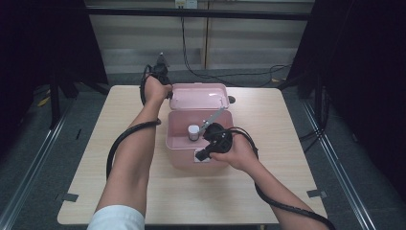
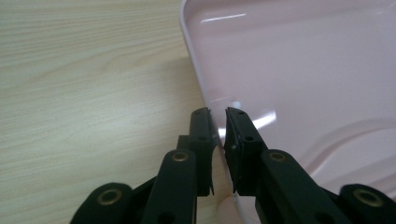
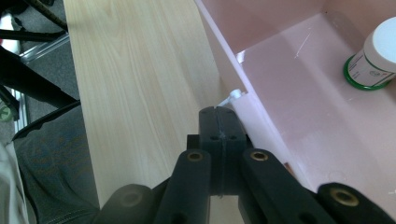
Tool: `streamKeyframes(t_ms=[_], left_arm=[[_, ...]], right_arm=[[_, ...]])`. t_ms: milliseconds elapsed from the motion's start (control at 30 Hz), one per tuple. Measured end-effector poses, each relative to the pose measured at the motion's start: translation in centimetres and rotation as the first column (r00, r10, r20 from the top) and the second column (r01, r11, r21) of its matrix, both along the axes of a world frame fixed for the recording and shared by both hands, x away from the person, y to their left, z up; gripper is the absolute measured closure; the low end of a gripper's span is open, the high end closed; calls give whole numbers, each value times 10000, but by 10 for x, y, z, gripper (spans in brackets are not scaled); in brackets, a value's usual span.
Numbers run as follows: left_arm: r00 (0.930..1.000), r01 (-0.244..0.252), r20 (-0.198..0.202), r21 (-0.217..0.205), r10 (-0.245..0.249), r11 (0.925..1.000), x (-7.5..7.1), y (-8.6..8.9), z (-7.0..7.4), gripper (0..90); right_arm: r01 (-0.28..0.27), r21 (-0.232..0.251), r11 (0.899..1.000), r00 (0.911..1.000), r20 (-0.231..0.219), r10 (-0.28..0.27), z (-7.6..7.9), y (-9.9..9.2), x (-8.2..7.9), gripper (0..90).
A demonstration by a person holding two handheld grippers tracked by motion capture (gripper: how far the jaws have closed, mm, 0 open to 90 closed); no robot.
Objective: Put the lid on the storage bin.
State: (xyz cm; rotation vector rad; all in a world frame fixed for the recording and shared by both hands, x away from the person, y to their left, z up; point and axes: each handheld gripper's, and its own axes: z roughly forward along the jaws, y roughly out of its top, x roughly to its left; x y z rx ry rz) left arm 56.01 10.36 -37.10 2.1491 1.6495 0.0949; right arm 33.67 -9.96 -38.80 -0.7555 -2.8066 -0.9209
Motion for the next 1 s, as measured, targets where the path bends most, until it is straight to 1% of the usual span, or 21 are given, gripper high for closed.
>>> streamKeyframes(t_ms=[33,100,133,167,200,233,267,333,367,433,500,533,567,600,633,700,733,767,800,900,1000], left_arm=[[9999,-84,66,-53,85,10000,2,0,-1,784],[10000,-7,21,79,7,10000,5,-2,-4,784],[9999,-120,67,-25,121,9999,7,-3,-6,784],[9998,-143,145,88,141,9999,10,-4,-7,784],[9998,-126,137,169,123,9998,12,-5,-8,784],[9998,-169,146,155,167,9997,15,-6,-10,784],[9997,-227,66,180,226,9996,18,-6,-10,784],[9995,-281,120,234,278,9993,21,-8,-12,784],[9991,-401,116,223,398,9989,27,-9,-15,784],[9992,-408,69,221,406,9989,32,-10,-19,784],[9983,-552,-190,199,556,9983,36,-12,-24,812],[9972,-692,-272,92,694,9976,36,-12,-26,819],[9965,-759,-357,65,761,9971,37,-11,-25,827],[9965,-759,-357,65,761,9971,37,-11,-25,834],[9961,-805,-370,-7,804,9968,36,-10,-22,834],[9966,-746,-344,38,747,9972,33,-10,-12,839],[9966,-746,-344,38,747,9972,33,-10,-12,841],[9966,-789,-226,11,789,9969,29,-8,-4,844],[9972,-731,-183,0,731,9973,28,-7,-2,845],[9971,-734,185,-71,735,9973,21,-5,9,847],[9958,-821,380,-200,828,9964,13,-2,22,852]], right_arm=[[25,-23,10000,10000,4,-25,0,0,0,900],[-5,50,10000,10000,-12,5,0,0,0,900],[-13,1,10000,10000,-13,13,0,0,0,900],[-61,60,10000,10000,-40,61,0,0,1,900],[-93,46,9999,9999,-41,93,0,-1,1,900],[-96,50,9999,10000,4,96,0,-1,2,900],[-97,65,9999,9999,-46,97,0,-1,1,900],[-125,87,9999,9999,-44,126,0,-1,1,900],[-161,117,9998,9999,-27,161,-1,-1,1,900],[-173,122,9998,9998,-37,173,-1,-2,2,900],[-166,45,9999,9999,-28,166,0,-1,2,900],[-111,57,9999,9999,-45,111,0,-1,2,900],[-73,52,10000,9999,-79,74,0,0,2,900],[-73,52,10000,9999,-79,74,0,0,2,900],[-64,16,10000,9999,-87,64,0,0,3,900],[-52,88,9999,9999,-140,53,0,0,3,900],[-49,73,10000,9999,-141,50,0,0,3,900],[-48,-5,10000,9999,-141,48,0,0,3,900],[-57,-35,10000,9999,-143,57,1,0,3,900],[3,-49,10000,9997,-237,-4,1,0,2,900],[12,-115,9999,9998,-195,-15,1,1,1,900]])
